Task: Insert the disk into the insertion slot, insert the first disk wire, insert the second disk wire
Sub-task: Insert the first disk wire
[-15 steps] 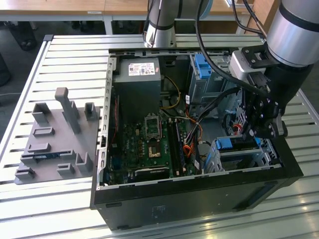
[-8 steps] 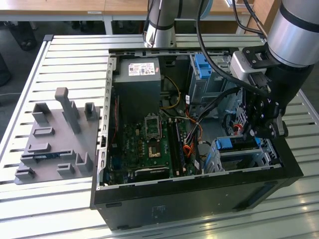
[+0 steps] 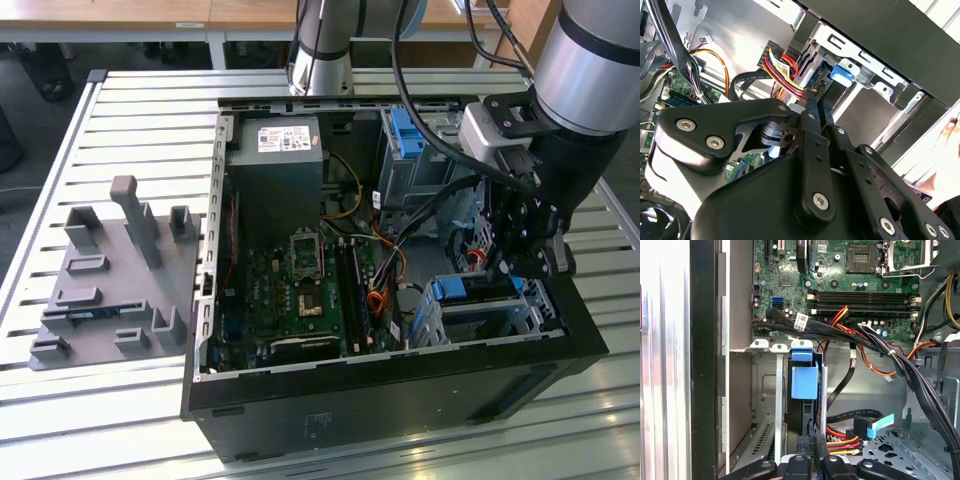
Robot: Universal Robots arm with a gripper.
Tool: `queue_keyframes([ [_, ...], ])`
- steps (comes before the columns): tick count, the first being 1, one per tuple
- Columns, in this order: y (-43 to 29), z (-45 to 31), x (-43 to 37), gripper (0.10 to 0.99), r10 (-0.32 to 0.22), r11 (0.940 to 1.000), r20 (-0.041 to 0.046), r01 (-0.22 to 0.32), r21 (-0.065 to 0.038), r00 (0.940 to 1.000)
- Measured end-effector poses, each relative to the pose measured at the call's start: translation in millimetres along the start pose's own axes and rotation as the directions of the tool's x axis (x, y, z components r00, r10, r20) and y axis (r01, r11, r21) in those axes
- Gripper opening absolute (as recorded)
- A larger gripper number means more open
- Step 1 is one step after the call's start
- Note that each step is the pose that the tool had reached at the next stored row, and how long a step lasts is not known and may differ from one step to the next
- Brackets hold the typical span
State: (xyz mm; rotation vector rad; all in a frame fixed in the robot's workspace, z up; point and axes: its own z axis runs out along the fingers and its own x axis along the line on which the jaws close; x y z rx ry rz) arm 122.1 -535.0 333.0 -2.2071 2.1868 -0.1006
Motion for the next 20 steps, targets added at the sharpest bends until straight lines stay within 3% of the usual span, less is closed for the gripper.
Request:
queue_keyframes([
  [20,-1.0,0.8,1.2,0.165,0.003,1.0,-0.0003,-0.003,0.0,1.0],
])
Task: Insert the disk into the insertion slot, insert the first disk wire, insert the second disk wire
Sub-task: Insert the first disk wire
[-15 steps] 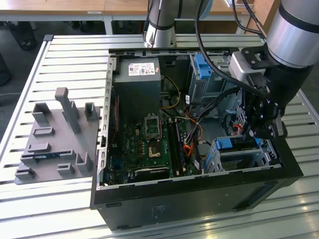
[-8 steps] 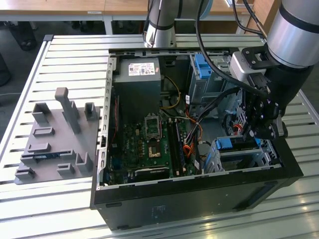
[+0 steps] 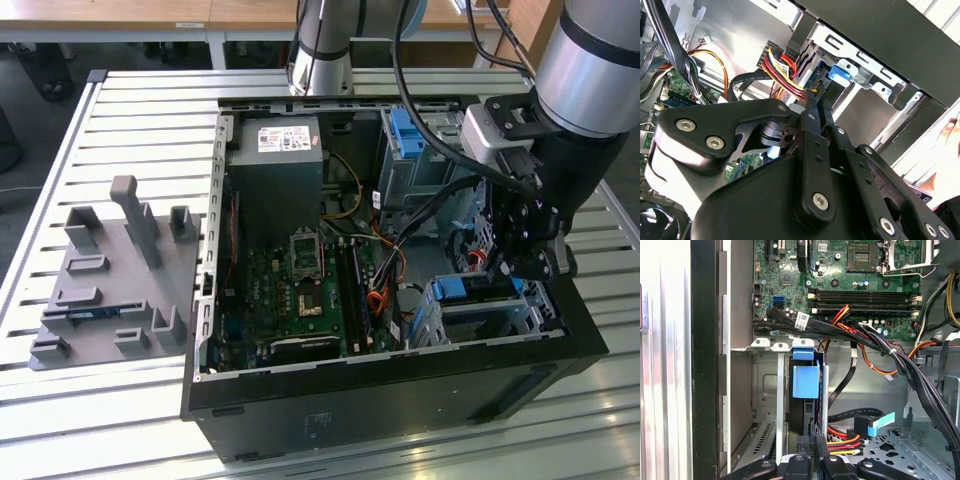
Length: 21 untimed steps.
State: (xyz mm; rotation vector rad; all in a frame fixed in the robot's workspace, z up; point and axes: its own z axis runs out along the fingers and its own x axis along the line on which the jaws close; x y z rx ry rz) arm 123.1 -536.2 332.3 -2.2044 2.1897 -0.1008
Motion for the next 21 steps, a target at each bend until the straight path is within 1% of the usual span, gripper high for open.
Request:
queue_keyframes([
  [4,-0.2,-2.5,0.1,0.165,0.0,1.0,0.0001,0.0,0.0,1.0],
  [10,-0.2,-2.2,-0.1,0.165,0.011,0.9999,-0.0006,-0.011,0.0,0.9999],
  [21,-0.4,-1.0,-1.5,0.165,0.014,0.9999,-0.001,-0.014,0.0,0.9999],
])
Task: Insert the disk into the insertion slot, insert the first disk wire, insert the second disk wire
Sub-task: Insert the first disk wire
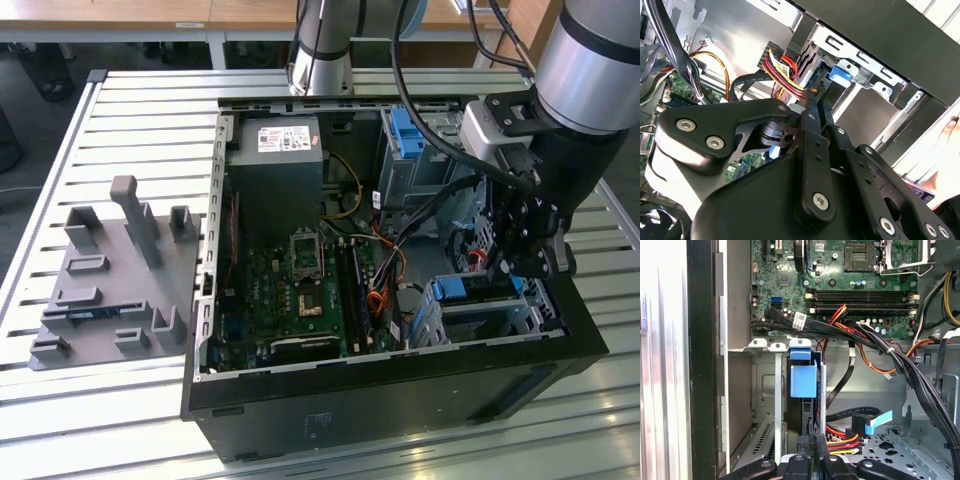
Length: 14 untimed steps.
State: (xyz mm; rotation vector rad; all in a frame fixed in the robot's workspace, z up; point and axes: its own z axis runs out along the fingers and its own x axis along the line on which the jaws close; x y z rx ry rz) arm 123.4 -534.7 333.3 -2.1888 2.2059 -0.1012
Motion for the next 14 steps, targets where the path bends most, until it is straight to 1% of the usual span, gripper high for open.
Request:
queue_keyframes([
  [10,-0.2,0.4,1.3,0.165,0.005,1.0,-0.0005,-0.005,0.0,1.0],
  [14,-0.1,2.2,1.3,0.165,0.005,1.0,-0.0004,-0.005,0.0,1.0],
])
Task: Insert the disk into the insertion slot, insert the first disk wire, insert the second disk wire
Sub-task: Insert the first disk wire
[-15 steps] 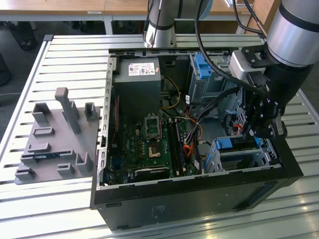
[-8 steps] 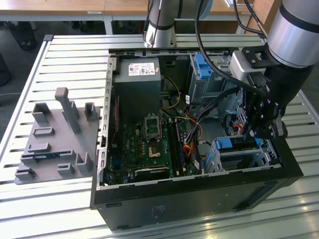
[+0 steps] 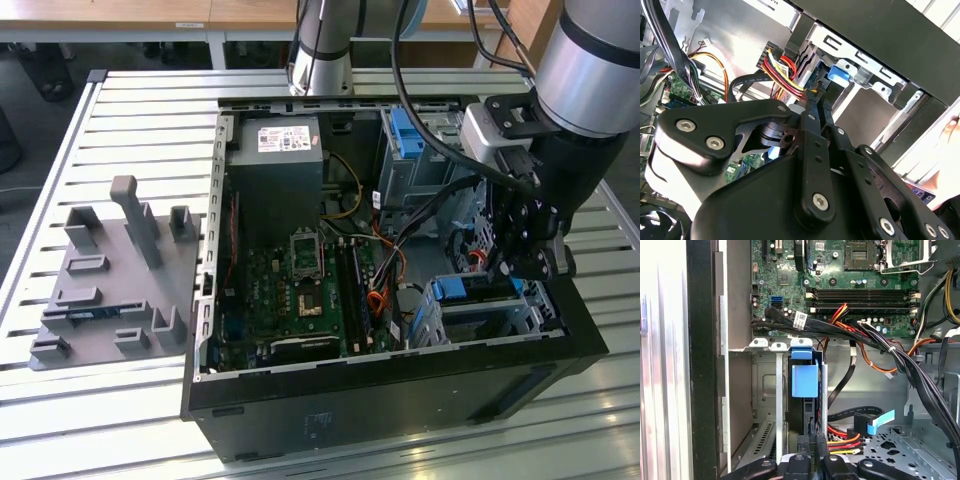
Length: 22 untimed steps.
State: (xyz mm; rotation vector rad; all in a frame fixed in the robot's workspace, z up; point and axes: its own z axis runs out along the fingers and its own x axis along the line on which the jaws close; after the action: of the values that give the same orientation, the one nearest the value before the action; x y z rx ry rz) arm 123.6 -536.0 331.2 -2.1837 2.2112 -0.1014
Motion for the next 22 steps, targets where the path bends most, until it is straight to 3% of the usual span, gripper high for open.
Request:
queue_keyframes([
  [22,-0.5,-1.0,-2.0,0.165,0.025,0.9997,-0.0016,-0.025,-0.001,0.9997],
])
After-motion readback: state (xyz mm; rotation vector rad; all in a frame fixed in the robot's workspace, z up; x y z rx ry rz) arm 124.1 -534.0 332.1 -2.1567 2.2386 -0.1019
